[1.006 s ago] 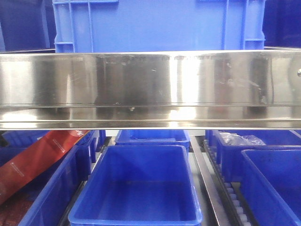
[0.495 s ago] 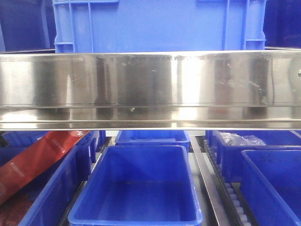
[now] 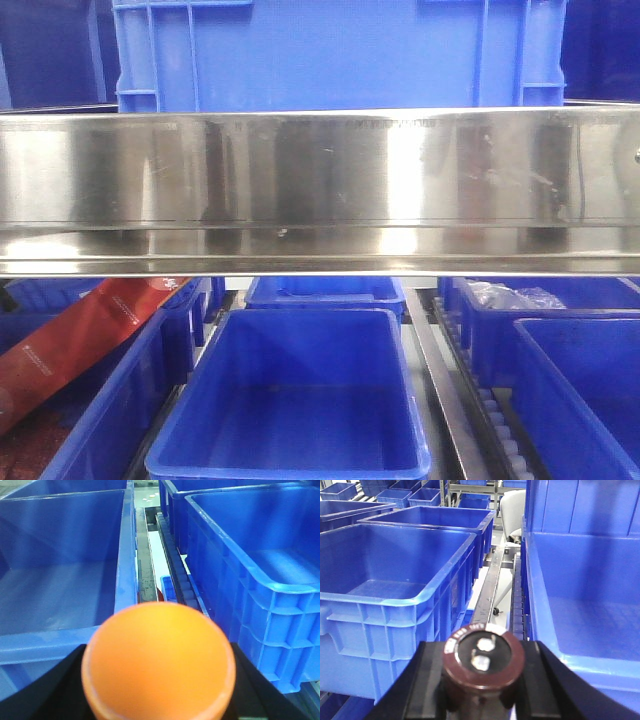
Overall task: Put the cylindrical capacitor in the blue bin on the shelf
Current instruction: 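Open the left gripper to drop the orange cylinder into a blue bin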
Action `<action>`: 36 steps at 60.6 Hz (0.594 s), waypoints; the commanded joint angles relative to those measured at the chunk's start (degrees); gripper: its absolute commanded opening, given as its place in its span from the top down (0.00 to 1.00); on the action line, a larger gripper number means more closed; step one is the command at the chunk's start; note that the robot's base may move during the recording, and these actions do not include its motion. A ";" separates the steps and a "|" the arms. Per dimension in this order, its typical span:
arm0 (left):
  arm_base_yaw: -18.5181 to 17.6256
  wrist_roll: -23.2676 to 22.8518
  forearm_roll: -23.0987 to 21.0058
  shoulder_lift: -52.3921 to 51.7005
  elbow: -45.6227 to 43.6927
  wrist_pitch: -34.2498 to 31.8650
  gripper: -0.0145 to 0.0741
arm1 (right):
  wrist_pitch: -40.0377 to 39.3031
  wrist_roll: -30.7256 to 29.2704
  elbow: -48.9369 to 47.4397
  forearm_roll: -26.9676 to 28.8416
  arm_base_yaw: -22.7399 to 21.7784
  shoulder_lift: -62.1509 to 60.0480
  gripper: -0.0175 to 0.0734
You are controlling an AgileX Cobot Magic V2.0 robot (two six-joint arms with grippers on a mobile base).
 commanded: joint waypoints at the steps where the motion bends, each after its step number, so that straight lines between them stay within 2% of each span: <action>1: -0.39 -0.37 -0.27 -0.10 -0.42 -2.40 0.96 | -1.10 -0.32 -0.42 -0.10 0.07 -0.32 0.94; 6: -0.39 -0.37 -0.37 -0.10 -0.56 -5.35 0.96 | -1.10 -0.32 -0.42 -0.10 0.07 -0.32 0.94; 11: -0.39 0.49 -0.49 1.16 -2.81 -5.62 0.96 | -1.10 -0.32 -0.42 -0.10 0.07 -0.32 0.94; 20: -0.39 10.96 -6.94 8.81 -11.40 -2.93 0.96 | -1.10 -0.32 -0.42 -0.10 0.07 -0.32 0.94; 23: -0.52 12.78 -9.74 12.15 -14.97 -2.68 0.96 | -1.10 -0.32 -0.42 -0.10 0.07 -0.32 0.94; 26: -1.61 13.82 -11.42 15.62 -18.73 -2.58 0.96 | -1.10 -0.32 -0.42 -0.10 0.07 -0.32 0.94; 36: -8.99 15.38 -11.40 27.90 -31.74 -0.78 0.96 | -1.10 -0.32 -0.42 -0.10 0.07 -0.32 0.94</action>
